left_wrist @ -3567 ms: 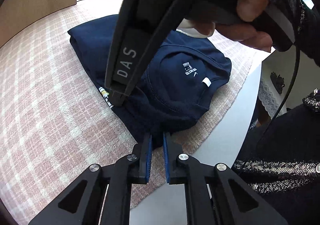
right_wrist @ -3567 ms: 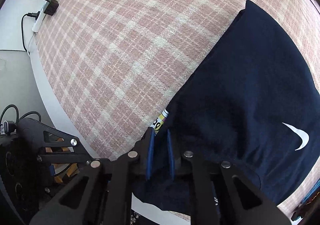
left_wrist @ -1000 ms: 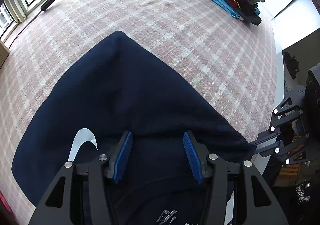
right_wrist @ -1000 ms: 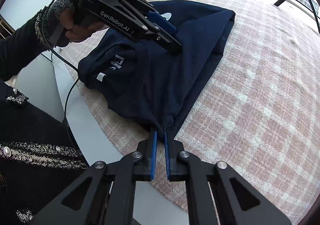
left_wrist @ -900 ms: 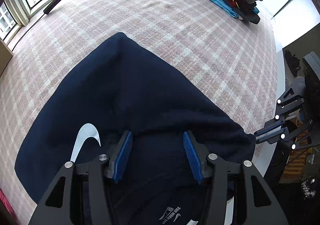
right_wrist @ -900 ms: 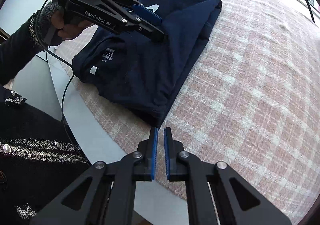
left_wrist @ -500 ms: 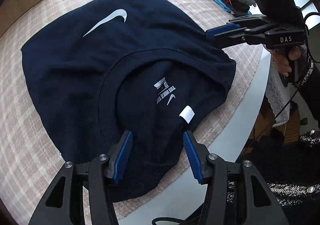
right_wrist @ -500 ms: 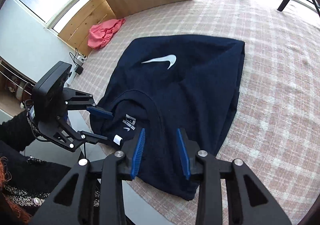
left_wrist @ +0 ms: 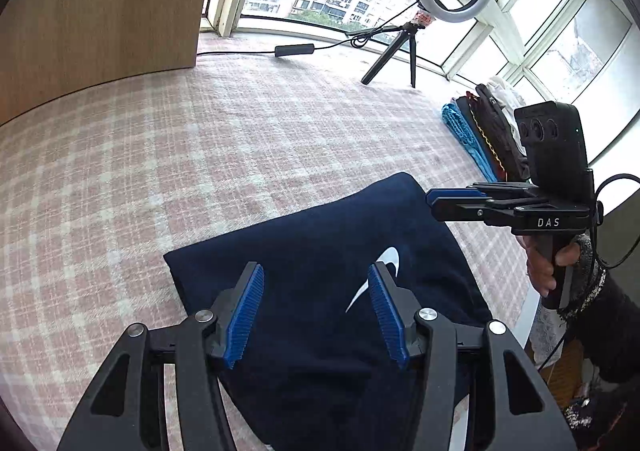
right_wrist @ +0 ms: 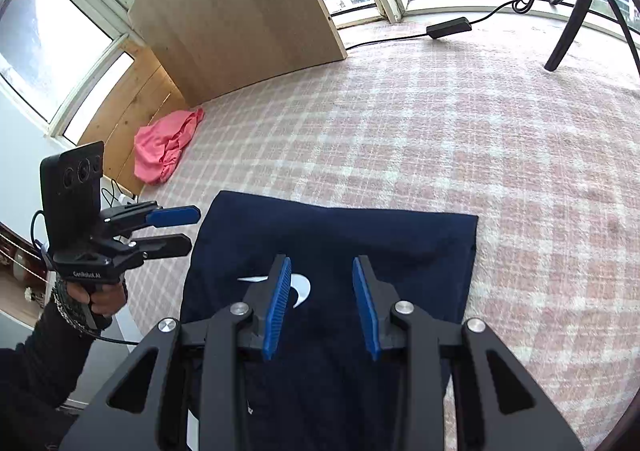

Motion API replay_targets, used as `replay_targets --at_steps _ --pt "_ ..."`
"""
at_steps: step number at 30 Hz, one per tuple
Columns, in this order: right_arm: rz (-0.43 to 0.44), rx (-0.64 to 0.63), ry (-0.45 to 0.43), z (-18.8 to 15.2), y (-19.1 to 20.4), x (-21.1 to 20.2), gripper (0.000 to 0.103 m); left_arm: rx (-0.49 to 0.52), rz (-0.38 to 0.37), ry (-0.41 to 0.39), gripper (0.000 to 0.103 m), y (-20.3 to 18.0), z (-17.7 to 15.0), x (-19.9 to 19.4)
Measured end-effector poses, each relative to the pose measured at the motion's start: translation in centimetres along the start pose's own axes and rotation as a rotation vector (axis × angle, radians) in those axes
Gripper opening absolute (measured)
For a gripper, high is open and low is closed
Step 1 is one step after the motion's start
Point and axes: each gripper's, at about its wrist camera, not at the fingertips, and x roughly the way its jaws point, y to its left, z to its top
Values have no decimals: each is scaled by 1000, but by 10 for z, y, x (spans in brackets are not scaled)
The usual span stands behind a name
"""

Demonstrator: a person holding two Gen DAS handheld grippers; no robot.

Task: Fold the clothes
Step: 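Close both grippers on the bundle end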

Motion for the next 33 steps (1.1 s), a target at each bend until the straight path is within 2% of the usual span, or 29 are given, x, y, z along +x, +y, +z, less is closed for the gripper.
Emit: replay_targets --at_steps 3,4,5,6,9,11,13,15,19,23,29,33 --pt "6 7 35 20 -5 34 32 8 70 16 52 12 0 22" --pt "-50 -2 56 21 -10 40 31 8 94 19 48 17 -3 27" --pt "-86 -7 68 22 -16 44 27 9 118 22 48 22 -6 32" --pt "-67 8 59 22 -24 41 22 -4 116 29 48 26 -8 28" --pt "-30 97 43 23 -39 17 25 -66 132 48 48 41 -9 7" --pt "-46 125 -28 16 -40 -17 32 -116 159 38 50 48 -21 -19" --pt "-102 143 -80 3 -43 -46 64 -195 152 20 62 53 -38 -41" --pt "-181 154 -105 -12 -46 -62 71 -245 140 24 66 51 -53 -47" --pt "-183 256 -103 -42 -69 -69 71 -276 152 45 66 37 -75 -39" --pt "-120 335 -33 -65 -77 -56 71 -262 174 101 66 25 -80 -18" --pt "-140 235 -22 -75 -57 -52 72 -253 164 137 68 17 -85 -2" --pt "-188 147 -2 -72 -44 -46 72 -226 166 145 67 8 -84 2"
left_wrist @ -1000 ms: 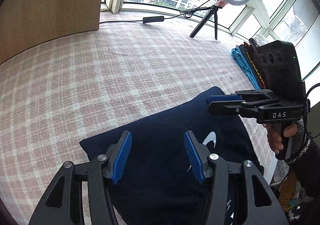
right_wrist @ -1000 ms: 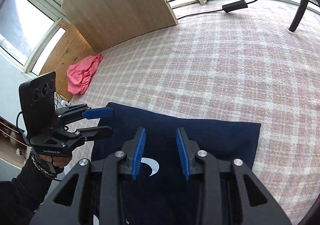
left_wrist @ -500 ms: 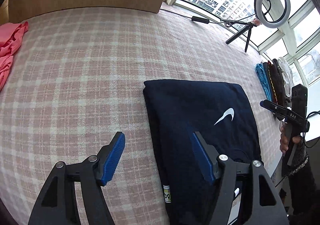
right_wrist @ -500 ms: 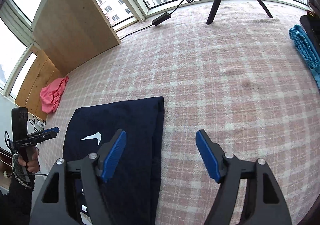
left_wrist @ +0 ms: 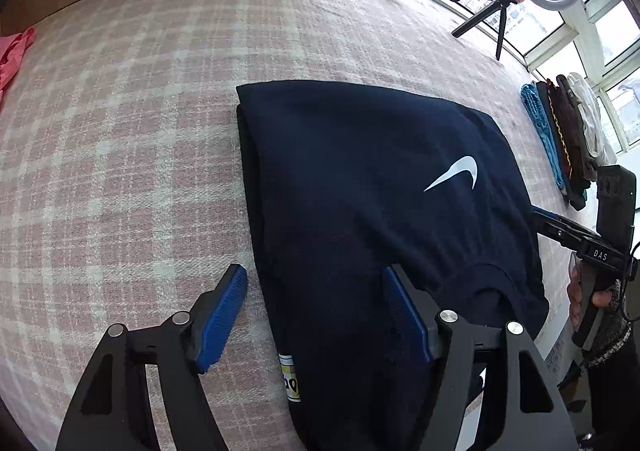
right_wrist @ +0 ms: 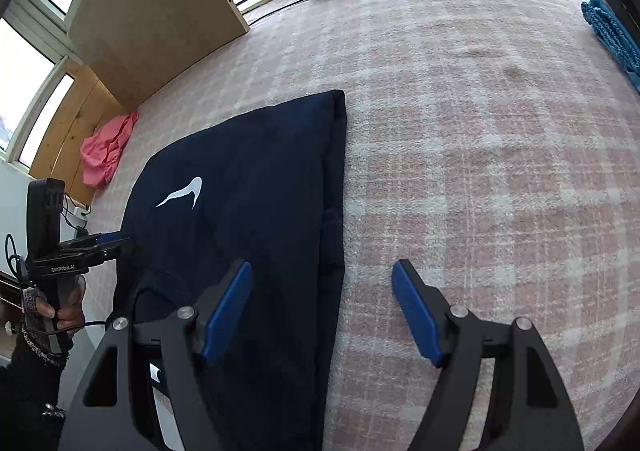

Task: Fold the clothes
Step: 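Close both grippers on the bundle end, then lift the navy bundle with both grippers and carry it to the clothes stack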

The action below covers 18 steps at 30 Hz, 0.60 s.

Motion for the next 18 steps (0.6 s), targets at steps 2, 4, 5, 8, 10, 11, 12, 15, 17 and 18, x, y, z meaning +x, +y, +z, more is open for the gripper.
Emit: replay_targets --at_steps 2,4,5,8,10,11,12,15,17,18 --pt "-23 -53 11 1 10 4 72 14 4 3 66 -5 -1 1" --pt "-31 -106 22 0 20 8 66 37 12 3 61 -12 -2 2" --pt "-39 -130 26 0 25 10 62 55 20 3 61 -16 -3 3" --pt "-44 -170 41 0 35 17 41 123 64 -5 56 -27 -7 4" --pt "-25 -155 49 2 35 21 27 117 47 -9 51 -26 -7 3" --pt "-15 -144 50 4 35 23 26 111 40 -13 50 -26 -7 3" --pt "-7 -135 50 5 35 25 21 109 34 -16 46 -25 -7 2" --pt "9 -108 53 7 38 28 13 96 -4 -26 29 -22 -8 1" --pt "37 -69 60 10 39 30 13 47 -60 -32 23 -16 -8 1" --pt "48 -50 56 10 40 29 13 13 -93 -34 20 -13 -8 0"
